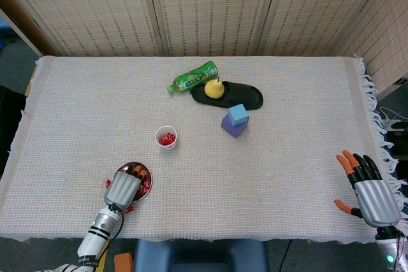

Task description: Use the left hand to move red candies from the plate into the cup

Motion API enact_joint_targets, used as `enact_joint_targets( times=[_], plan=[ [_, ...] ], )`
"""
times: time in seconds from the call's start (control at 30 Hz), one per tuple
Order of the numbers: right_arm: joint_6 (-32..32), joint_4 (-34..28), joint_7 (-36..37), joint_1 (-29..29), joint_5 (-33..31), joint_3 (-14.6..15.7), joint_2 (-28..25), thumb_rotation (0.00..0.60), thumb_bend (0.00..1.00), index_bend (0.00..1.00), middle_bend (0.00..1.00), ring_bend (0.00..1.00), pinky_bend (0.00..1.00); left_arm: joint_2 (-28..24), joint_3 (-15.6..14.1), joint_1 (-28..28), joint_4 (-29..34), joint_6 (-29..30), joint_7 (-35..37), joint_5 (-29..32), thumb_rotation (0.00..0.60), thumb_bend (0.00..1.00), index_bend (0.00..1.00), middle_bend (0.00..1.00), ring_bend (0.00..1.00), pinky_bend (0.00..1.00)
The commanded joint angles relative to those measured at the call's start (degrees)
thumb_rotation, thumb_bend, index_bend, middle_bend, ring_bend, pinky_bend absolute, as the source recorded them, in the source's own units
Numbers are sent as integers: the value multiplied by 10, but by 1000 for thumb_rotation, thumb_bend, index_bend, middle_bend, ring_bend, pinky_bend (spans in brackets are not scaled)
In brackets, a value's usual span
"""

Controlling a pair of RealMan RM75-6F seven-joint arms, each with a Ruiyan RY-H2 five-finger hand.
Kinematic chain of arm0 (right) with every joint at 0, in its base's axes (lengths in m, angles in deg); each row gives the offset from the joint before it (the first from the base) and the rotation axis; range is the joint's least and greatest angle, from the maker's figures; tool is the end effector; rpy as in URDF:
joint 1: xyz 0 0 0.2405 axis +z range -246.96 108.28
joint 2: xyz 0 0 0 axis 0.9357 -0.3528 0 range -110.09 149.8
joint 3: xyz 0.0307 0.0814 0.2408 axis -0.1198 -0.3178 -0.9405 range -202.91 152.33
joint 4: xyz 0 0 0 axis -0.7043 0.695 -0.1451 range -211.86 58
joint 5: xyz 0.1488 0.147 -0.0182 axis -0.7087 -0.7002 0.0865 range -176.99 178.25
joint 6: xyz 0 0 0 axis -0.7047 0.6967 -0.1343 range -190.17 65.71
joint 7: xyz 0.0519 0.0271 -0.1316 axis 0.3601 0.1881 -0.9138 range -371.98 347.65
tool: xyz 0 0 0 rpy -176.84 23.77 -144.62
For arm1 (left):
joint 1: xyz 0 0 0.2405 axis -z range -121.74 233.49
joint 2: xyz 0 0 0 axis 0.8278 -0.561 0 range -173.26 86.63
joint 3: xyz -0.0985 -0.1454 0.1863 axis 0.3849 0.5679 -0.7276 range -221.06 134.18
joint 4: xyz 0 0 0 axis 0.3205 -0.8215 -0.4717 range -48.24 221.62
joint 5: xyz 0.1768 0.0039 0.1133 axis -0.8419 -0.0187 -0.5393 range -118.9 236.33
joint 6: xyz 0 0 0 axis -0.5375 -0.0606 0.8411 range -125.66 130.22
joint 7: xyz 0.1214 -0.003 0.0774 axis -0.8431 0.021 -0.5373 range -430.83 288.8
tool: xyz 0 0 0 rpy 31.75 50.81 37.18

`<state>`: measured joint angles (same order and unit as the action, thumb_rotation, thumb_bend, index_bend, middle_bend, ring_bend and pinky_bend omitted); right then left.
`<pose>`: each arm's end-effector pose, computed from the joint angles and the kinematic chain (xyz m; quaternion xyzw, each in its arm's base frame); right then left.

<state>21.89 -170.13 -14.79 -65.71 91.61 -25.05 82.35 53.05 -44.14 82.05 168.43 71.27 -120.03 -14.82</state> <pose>-0.3080 -0.1621 0.1524 0.6404 -0.3768 0.3592 0.5647 -0.2146 0.2456 -0.0497 -0.7971 -0.2121 -0.2294 0.5168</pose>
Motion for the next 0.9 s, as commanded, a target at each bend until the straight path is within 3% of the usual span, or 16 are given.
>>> enact_joint_targets(
  times=[0.03,0.27,0.43,0.9],
  plan=[
    [0,0,0,0,0,0,0,600,0,0,0,0,0,3,-1,-1,-5,2,0,-4,600,347,332,293,283,738],
    [-2,1,-1,1,-1,0,1,600,0,0,0,0,0,14,-7,-6,-34,11,3,-22,600,353,408,341,340,837],
    [-3,0,-3,1,0,0,1,600,0,0,0,0,0,18,-10,-9,-50,14,7,-31,600,363,500,436,441,897],
    [-1,-2,-6,0,2,2,1,600,0,0,0,0,0,26,-16,-22,-84,37,21,-70,600,429,622,589,559,937]
  ],
)
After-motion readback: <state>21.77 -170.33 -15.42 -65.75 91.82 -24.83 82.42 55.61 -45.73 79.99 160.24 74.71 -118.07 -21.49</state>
